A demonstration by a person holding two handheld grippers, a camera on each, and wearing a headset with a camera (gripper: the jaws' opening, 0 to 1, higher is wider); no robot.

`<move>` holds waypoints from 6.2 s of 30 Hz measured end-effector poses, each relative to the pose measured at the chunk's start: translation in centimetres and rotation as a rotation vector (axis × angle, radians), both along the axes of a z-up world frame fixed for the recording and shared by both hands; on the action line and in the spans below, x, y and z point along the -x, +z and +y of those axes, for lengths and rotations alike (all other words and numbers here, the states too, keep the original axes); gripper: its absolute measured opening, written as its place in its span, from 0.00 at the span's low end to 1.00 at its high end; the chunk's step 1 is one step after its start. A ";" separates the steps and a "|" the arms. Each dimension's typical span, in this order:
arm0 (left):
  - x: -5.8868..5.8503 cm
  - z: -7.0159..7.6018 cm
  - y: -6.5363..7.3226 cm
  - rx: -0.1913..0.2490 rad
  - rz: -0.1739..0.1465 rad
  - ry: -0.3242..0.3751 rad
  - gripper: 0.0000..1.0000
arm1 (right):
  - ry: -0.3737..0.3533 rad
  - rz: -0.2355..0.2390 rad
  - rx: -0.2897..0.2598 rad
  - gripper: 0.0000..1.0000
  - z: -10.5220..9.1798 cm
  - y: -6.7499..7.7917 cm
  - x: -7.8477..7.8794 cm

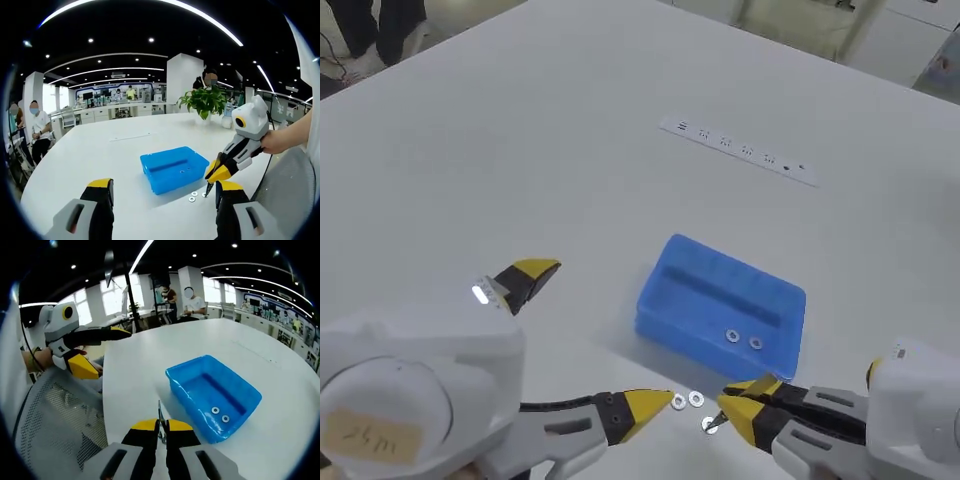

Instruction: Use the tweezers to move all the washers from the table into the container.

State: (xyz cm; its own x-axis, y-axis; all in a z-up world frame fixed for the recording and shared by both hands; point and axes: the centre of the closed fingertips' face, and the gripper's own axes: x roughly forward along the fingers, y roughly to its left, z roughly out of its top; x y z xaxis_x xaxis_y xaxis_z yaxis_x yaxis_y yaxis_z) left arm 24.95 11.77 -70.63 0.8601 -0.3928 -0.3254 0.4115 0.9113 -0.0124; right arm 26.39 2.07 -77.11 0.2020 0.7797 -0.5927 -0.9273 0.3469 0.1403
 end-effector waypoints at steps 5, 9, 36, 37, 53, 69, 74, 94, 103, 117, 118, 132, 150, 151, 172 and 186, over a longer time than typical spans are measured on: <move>0.0 0.1 0.0 -0.002 -0.001 0.002 0.85 | -0.014 0.021 -0.017 0.03 0.1 0.0 0.4; 0.0 0.0 0.0 -0.005 -0.001 0.001 0.85 | 0.014 -0.011 0.002 0.03 0.1 0.0 0.9; 0.0 -0.1 0.0 -0.008 -0.001 -0.004 0.85 | 0.052 -0.078 0.057 0.02 -0.2 -0.2 0.9; 0.0 0.0 0.0 -0.009 0.000 -0.004 0.85 | 0.051 -0.078 0.056 0.02 -0.2 0.0 0.8; 0.0 -0.1 0.0 -0.003 0.001 -0.007 0.85 | 0.052 -0.144 -0.013 0.02 0.7 4.8 -1.3; 0.0 0.0 -0.1 -0.002 0.003 -0.004 0.85 | -0.001 -0.167 -0.074 0.02 1.9 6.7 -5.4; 0.0 0.0 -0.1 -0.001 0.005 -0.002 0.84 | -0.013 -0.160 -0.055 0.02 2.0 5.9 -6.5; 0.0 0.1 -0.3 -0.006 0.015 0.002 0.84 | -0.095 -0.066 -0.023 0.02 2.6 2.4 -9.4; 0.0 0.1 -0.3 -0.009 0.016 0.000 0.84 | -0.091 -0.053 0.005 0.02 2.8 1.3 -9.7; 0.1 0.1 -0.4 -0.012 0.020 0.001 0.83 | -0.087 -0.046 0.033 0.02 2.6 0.5 -9.6; 0.1 0.1 -0.4 -0.013 0.020 0.001 0.83 | -0.087 -0.044 0.034 0.02 2.6 0.4 -9.7; 0.1 0.1 -0.5 -0.014 0.021 0.002 0.83 | -0.117 -0.055 -0.030 0.03 2.2 3.0 -9.1; 0.1 0.0 -0.5 -0.017 0.023 -0.008 0.83 | -0.108 -0.088 -0.076 0.03 1.1 5.3 -5.7; 0.1 0.0 -0.6 -0.018 0.023 -0.008 0.83 | -0.107 -0.085 -0.076 0.02 1.1 5.3 -5.5; 0.2 -0.2 -0.8 -0.028 0.032 -0.019 0.83 | 0.010 -0.024 0.013 0.02 1.8 1.4 -1.9; 0.2 -0.2 -1.0 -0.037 0.042 -0.024 0.82 | 0.074 -0.029 0.116 0.03 1.5 -0.6 -1.3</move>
